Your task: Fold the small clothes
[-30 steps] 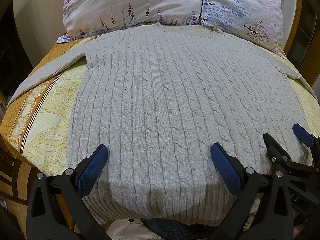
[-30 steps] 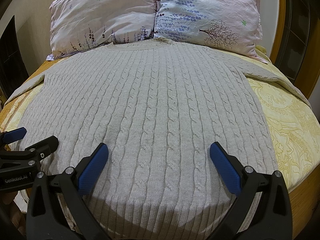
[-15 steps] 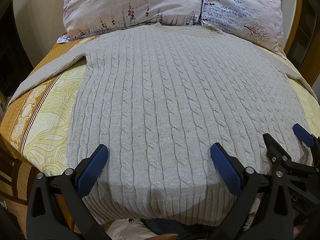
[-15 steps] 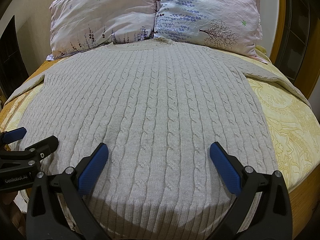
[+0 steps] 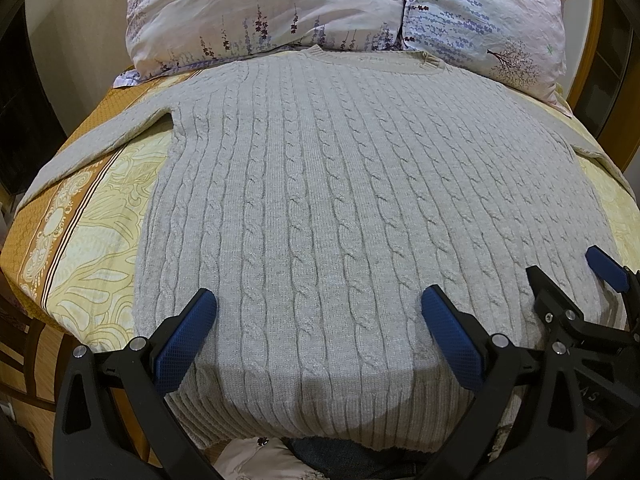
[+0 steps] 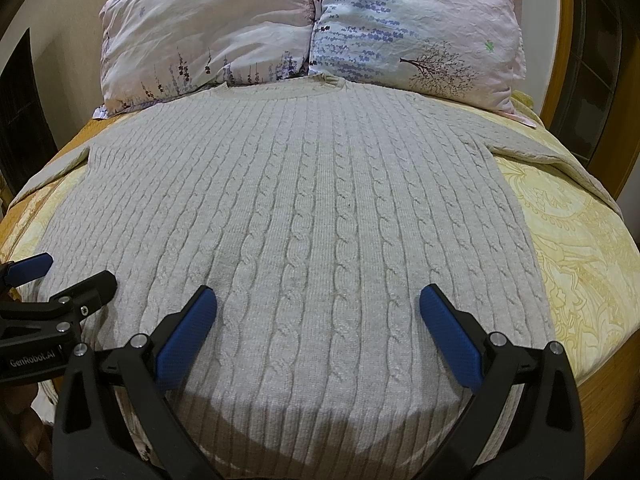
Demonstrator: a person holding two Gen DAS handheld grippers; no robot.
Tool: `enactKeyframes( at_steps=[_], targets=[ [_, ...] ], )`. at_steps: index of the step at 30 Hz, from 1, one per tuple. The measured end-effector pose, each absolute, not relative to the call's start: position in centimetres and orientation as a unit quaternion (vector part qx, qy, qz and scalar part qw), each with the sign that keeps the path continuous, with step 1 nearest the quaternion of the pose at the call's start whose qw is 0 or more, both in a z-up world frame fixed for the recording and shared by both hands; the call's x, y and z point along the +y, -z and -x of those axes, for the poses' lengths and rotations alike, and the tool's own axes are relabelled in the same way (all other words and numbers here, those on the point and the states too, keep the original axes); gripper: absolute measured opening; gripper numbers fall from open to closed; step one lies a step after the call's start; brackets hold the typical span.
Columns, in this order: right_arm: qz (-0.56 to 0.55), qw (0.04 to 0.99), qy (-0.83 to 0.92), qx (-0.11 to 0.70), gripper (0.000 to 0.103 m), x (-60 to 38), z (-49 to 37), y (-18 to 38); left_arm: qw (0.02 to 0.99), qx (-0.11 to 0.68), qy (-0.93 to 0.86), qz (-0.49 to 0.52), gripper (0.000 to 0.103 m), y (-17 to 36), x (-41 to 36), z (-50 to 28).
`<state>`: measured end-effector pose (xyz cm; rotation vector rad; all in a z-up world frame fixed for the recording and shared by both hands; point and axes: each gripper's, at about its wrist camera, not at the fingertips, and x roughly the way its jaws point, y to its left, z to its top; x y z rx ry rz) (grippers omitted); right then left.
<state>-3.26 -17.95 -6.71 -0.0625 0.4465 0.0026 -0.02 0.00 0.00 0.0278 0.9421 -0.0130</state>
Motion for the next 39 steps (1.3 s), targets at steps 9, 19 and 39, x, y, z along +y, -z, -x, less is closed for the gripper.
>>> enactKeyframes(
  at_steps=[9, 19, 39],
  targets=[
    [0.044, 0.973, -0.016, 0.227, 0.101, -18.2, 2.9, 6.4, 0.887, 0.462, 0.007, -0.014, 0.102, -0.1, 0.0, -0.4],
    [0.055, 0.972, -0.064, 0.220, 0.101, -19.1, 2.6, 6.3, 0.880, 0.474, 0.022, -0.024, 0.102, -0.2, 0.0, -1.4],
    [-0.332, 0.923, 0.076, 0.178, 0.056, -47.0, -5.7, -1.7, 0.895, 0.438, 0.085, 0.002, 0.102, -3.1, 0.2, -9.2]
  ],
)
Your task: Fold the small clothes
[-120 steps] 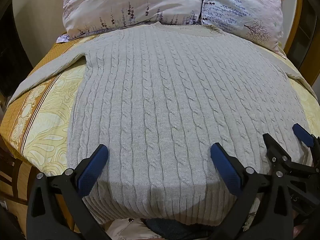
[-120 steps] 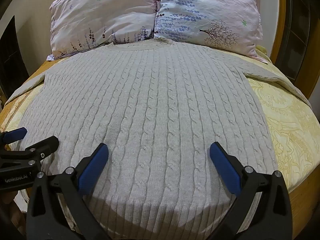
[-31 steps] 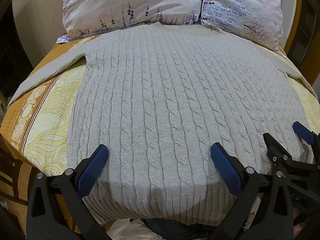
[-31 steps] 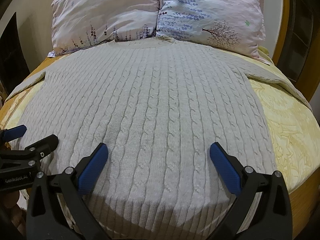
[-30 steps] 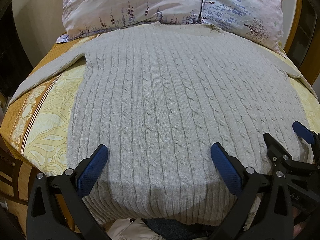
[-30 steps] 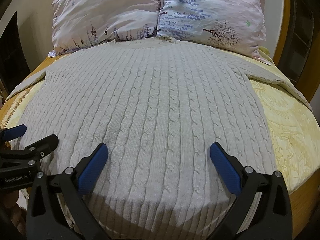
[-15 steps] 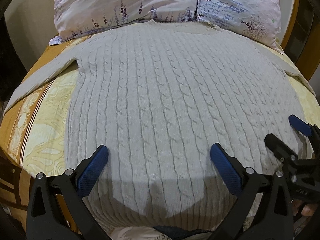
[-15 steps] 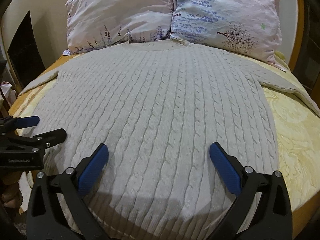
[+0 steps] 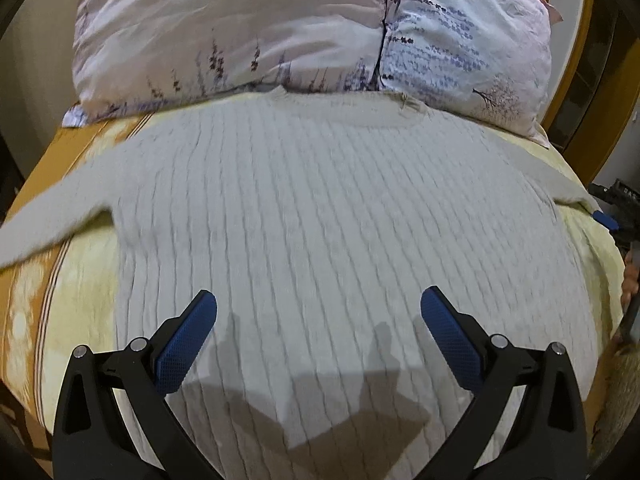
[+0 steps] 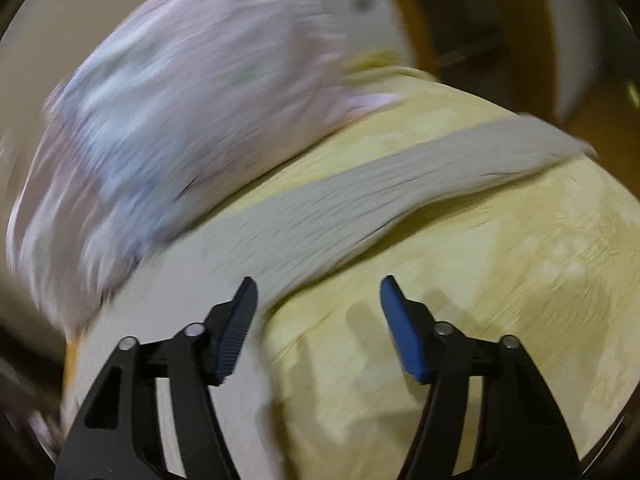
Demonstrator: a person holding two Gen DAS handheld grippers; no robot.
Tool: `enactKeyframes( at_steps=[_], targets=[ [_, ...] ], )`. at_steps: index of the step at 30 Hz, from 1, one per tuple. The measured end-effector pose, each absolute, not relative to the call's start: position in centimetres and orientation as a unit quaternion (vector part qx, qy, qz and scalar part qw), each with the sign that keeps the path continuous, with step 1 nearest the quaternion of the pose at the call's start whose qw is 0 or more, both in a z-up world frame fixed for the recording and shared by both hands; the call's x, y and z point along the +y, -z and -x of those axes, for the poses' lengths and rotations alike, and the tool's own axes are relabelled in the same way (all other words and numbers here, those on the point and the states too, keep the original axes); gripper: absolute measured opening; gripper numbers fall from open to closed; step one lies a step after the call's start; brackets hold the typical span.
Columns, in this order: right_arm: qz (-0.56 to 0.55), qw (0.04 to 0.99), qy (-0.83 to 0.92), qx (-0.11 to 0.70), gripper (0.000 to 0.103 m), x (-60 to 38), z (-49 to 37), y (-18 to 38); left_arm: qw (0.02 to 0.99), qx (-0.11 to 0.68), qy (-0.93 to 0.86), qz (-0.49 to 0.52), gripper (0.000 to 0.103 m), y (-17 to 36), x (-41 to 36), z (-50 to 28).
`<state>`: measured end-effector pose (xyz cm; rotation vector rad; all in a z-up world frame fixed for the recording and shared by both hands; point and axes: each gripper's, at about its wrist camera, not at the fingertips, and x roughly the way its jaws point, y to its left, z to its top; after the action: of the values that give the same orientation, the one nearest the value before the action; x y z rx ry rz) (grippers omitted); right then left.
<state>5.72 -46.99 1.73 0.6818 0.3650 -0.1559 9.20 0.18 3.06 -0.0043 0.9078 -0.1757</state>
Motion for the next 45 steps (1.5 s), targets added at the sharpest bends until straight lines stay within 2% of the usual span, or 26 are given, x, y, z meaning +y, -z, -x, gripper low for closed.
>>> enactKeyframes(
  at_steps=[5, 7, 12, 16, 21, 25, 28, 31, 36, 39, 40, 42, 43, 45],
  targets=[
    [-0.430, 0.880, 0.095, 0.177, 0.042, -52.6, -7.7, -0.1, 0.893, 0.437, 0.111, -0.012, 0.102, -4.0, -1.3, -12.0],
    [-0.441, 0.874, 0.104, 0.176, 0.033, -53.6, -8.1, 0.4, 0.892, 0.434, 0.126, -0.010, 0.102, -4.3, -1.9, -12.8],
    [-0.470, 0.857, 0.134, 0.161, 0.024, -56.0, -8.8, 1.4, 0.888, 0.434, 0.155, 0.011, 0.102, -4.4, -2.7, -14.5],
    [-0.463, 0.859, 0.157, 0.151, 0.012, -56.3, -8.7, 1.3, 0.883, 0.433, 0.177, 0.039, 0.102, -4.4, -2.7, -15.5],
    [-0.363, 0.902, 0.193, 0.130, 0.008, -53.3, -8.4, -1.9, 0.882, 0.419, 0.203, 0.069, 0.102, -4.8, -2.0, -16.3],
    [-0.271, 0.946, 0.151, 0.097, 0.008, -48.0, -8.5, -5.9, 0.894, 0.380, 0.223, 0.080, 0.102, -5.9, -1.3, -16.3],
    [-0.197, 0.974, 0.057, 0.100, 0.008, -40.8, -9.6, -7.9, 0.898, 0.363, 0.231, 0.094, 0.102, -6.4, -0.9, -16.6],
    [-0.139, 0.981, -0.026, 0.131, 0.008, -34.2, -11.0, -7.2, 0.891, 0.356, 0.246, 0.135, 0.102, -6.3, -0.2, -17.1],
    [-0.085, 0.956, -0.128, 0.248, 0.009, -25.0, -14.7, -2.6, 0.881, 0.367, 0.252, 0.160, 0.102, -5.6, -0.2, -17.9],
    [-0.115, 0.942, -0.144, 0.282, 0.020, -24.8, -15.8, -1.2, 0.873, 0.384, 0.255, 0.161, 0.102, -4.9, -0.6, -18.5],
    [-0.137, 0.937, -0.152, 0.282, 0.032, -25.5, -15.7, -1.2, 0.869, 0.392, 0.255, 0.161, 0.102, -4.7, -0.7, -18.8],
    [-0.195, 0.929, -0.161, 0.272, 0.047, -27.6, -15.1, -1.5, 0.866, 0.409, 0.246, 0.150, 0.102, -4.3, -1.0, -19.3],
    [-0.233, 0.924, -0.156, 0.262, 0.051, -29.3, -14.5, -1.6, 0.865, 0.415, 0.241, 0.144, 0.102, -4.2, -1.0, -19.5],
    [-0.280, 0.916, -0.142, 0.251, 0.052, -31.6, -13.8, -1.7, 0.865, 0.425, 0.232, 0.132, 0.102, -4.0, -1.1, -19.9]
  ],
)
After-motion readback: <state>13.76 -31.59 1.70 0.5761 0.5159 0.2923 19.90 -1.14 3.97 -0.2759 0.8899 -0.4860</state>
